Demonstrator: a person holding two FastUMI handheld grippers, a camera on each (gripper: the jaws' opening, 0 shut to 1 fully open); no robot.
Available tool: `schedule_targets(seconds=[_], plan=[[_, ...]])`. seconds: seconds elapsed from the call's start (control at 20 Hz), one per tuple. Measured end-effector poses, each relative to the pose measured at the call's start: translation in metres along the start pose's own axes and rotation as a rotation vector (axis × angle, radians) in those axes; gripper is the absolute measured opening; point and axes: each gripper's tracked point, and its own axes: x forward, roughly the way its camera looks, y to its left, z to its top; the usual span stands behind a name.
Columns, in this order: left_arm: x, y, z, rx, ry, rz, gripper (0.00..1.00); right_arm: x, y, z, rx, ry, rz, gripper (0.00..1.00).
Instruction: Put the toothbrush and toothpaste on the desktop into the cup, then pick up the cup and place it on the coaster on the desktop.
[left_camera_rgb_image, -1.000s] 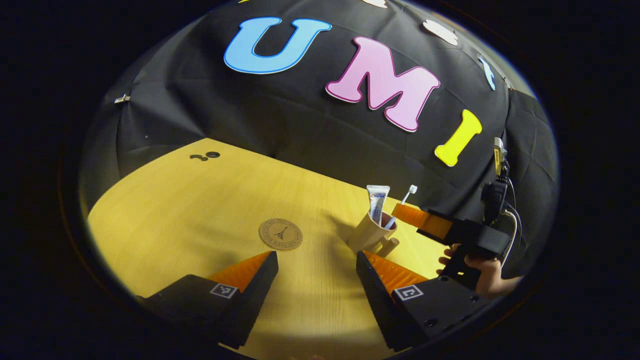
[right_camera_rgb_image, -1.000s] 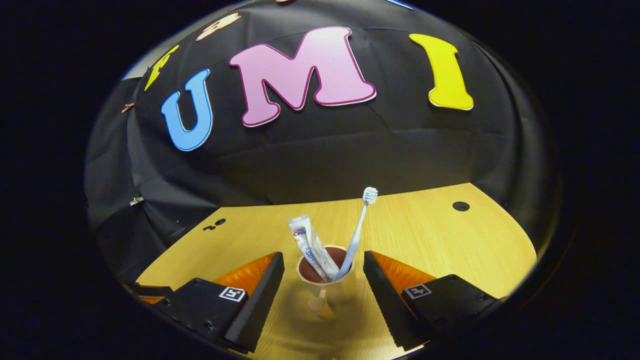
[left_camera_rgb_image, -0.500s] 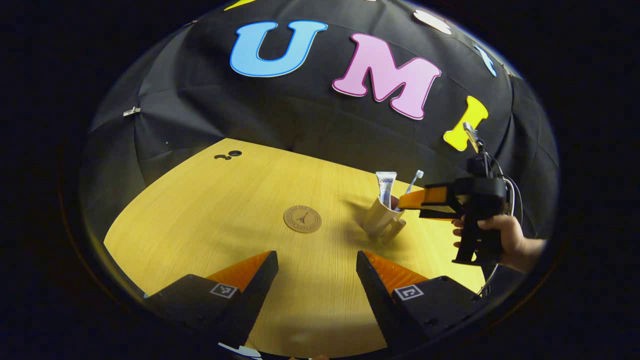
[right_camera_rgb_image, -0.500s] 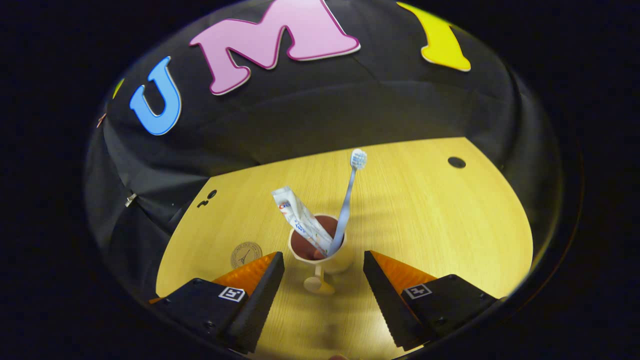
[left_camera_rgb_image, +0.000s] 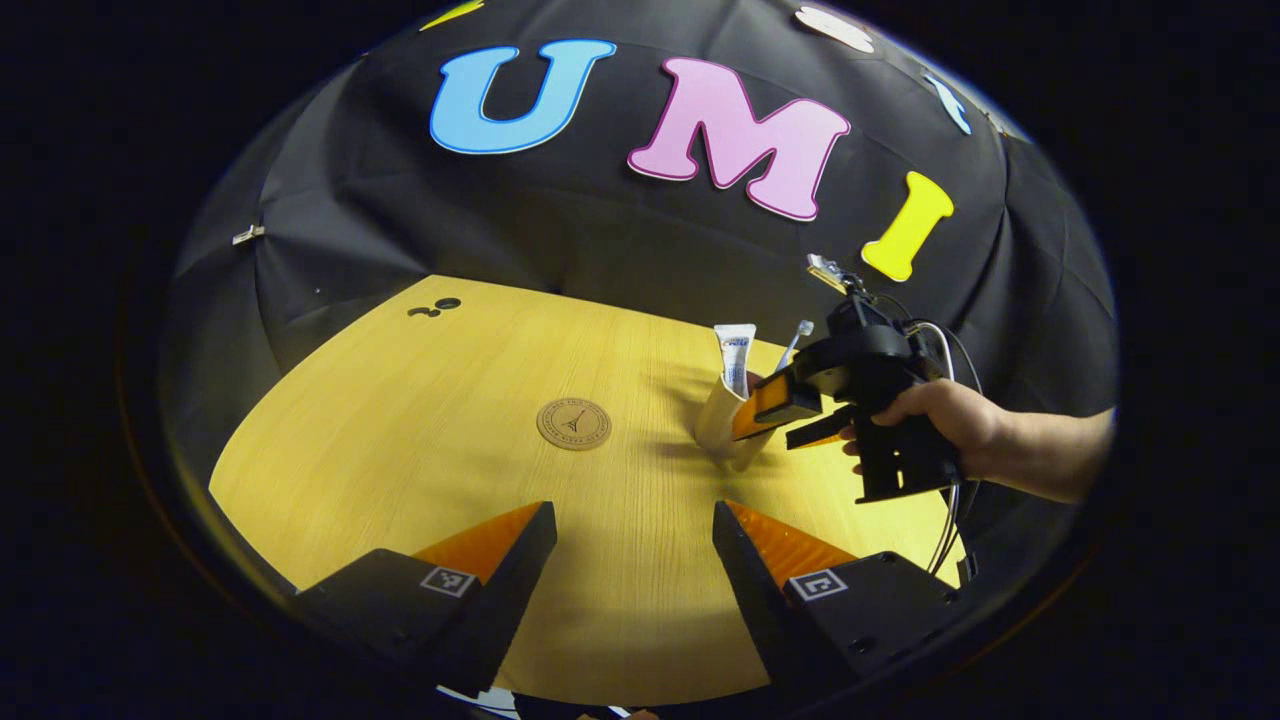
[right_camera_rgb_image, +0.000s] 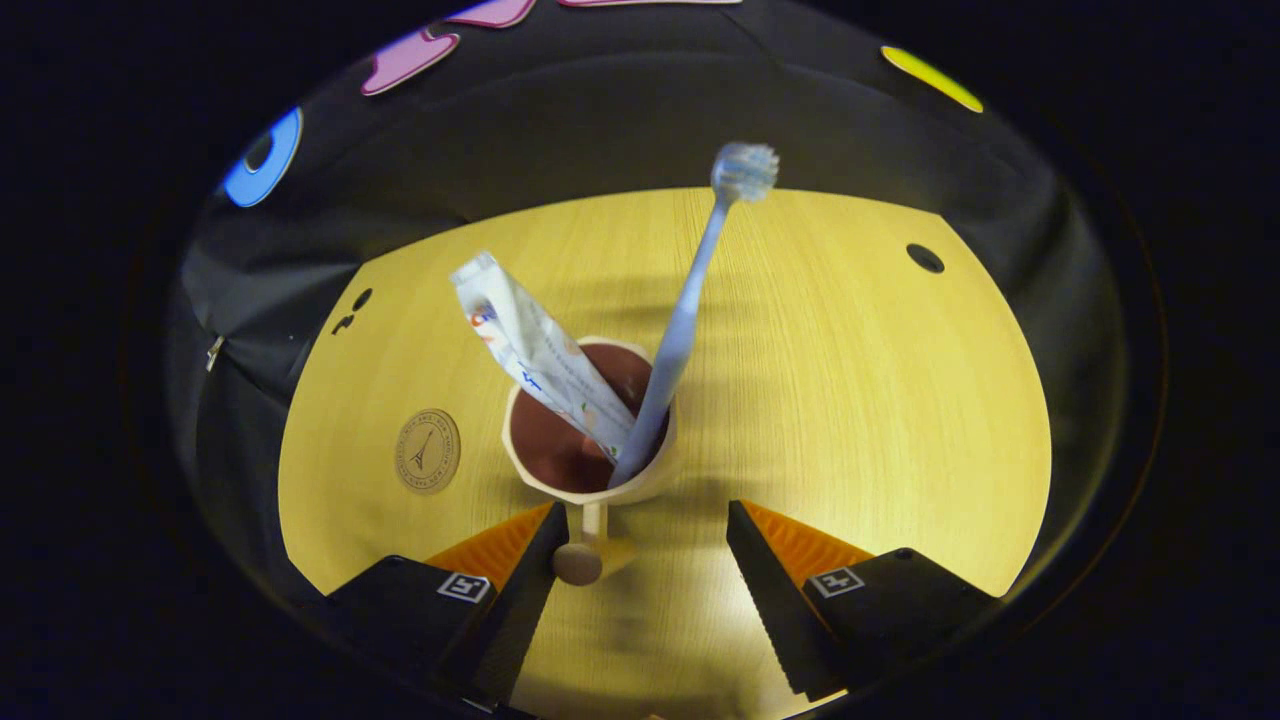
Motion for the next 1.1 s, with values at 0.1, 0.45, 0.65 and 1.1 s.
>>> schedule_targets(seconds=[0.1, 0.45, 0.65, 1.1], plan=[[-0.002, 0.001, -0.001, -0.006, 0.009, 0.004, 0.98, 0.013, 0.001, -0.007, 0.021, 0.049, -0.011, 0.98], [-0.003, 0.021, -0.006, -0.056, 0.054, 0.044, 0.98, 0.031, 0.002, -0.012, 0.015, 0.138, -0.027, 0.87], [-0.002, 0.031, -0.003, -0.084, 0.062, 0.042, 0.98, 0.036, 0.006, -0.009, 0.040, 0.155, -0.039, 0.65], [-0.004, 0.053, 0.009, -0.058, 0.067, 0.006, 0.98, 0.031, 0.007, -0.014, -0.063, 0.162, -0.111, 0.31]])
